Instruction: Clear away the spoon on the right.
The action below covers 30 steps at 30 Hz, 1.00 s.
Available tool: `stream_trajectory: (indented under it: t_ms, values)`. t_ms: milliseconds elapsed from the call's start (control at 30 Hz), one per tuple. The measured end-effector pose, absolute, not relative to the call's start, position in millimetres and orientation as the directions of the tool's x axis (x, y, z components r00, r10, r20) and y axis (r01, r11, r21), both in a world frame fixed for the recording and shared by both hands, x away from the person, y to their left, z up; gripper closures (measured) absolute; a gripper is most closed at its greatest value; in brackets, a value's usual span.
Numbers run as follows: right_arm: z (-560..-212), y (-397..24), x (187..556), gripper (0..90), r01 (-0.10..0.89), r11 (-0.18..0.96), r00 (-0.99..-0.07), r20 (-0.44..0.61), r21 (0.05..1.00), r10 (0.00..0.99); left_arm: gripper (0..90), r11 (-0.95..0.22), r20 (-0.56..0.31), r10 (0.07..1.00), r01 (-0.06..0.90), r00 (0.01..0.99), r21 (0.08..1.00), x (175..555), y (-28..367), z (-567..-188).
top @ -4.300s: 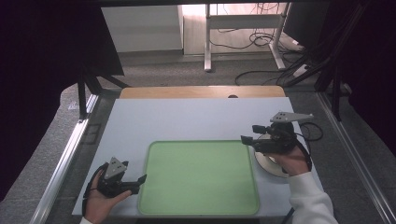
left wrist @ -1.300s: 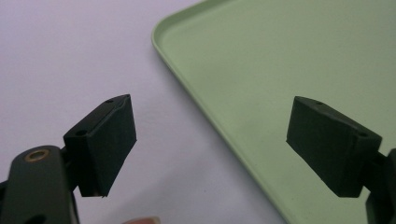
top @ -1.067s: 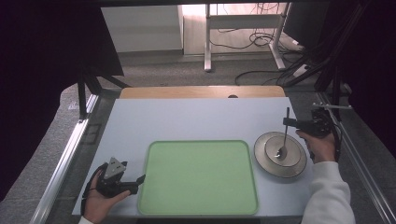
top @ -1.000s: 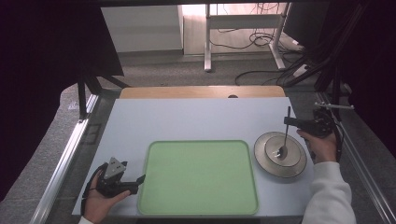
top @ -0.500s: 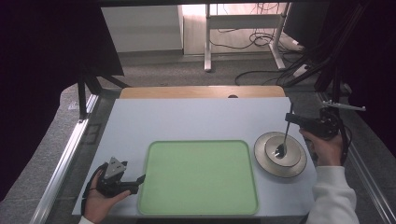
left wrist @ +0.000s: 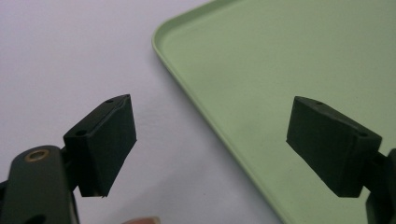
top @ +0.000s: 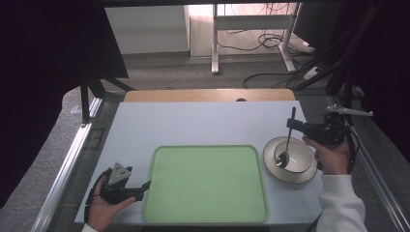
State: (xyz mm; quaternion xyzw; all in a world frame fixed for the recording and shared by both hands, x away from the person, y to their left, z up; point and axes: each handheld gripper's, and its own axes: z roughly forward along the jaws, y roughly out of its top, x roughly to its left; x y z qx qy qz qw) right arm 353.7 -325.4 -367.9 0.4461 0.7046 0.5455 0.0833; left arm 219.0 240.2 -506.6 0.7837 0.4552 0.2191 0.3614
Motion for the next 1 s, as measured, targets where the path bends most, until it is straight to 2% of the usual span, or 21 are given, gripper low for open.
stream_trajectory:
  t_ms: [500,1000]
  values:
    - [-384.5,-280.5,332.9,89.7,0.591,0.043,-0.625,0.424,0.805,0.655,15.5,-0.316,0.010,0.876,0.558,0.482,0.767,219.1,242.0,-506.1]
    - [-407.3,-254.1,329.0,89.7,0.642,0.031,-0.608,0.485,0.766,0.629,15.5,-0.320,0.010,0.872,0.555,0.489,0.768,218.8,239.8,-505.4]
